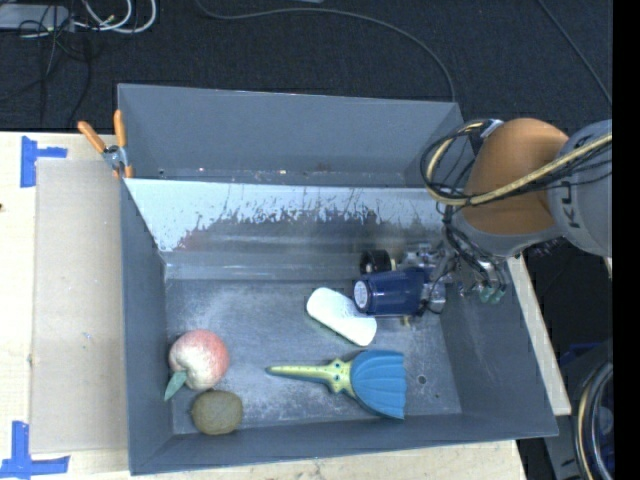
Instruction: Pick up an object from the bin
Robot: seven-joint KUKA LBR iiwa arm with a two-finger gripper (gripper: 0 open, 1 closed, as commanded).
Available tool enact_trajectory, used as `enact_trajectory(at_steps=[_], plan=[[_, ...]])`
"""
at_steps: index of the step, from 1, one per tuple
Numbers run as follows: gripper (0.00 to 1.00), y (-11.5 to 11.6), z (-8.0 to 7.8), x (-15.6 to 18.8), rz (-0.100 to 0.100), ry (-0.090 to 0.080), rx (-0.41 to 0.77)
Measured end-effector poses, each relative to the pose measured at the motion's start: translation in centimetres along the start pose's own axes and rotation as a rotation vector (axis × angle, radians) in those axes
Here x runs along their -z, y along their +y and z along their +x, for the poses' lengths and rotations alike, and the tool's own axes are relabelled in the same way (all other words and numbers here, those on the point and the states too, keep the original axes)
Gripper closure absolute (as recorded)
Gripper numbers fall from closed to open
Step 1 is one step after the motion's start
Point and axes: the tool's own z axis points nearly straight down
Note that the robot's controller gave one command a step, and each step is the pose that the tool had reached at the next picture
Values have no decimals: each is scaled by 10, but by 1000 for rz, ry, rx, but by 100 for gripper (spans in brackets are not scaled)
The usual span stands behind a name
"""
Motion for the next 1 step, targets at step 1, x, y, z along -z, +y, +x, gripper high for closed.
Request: enact_trajectory(at_steps=[1], plan=[[100, 0, 1, 9, -1, 6, 0]])
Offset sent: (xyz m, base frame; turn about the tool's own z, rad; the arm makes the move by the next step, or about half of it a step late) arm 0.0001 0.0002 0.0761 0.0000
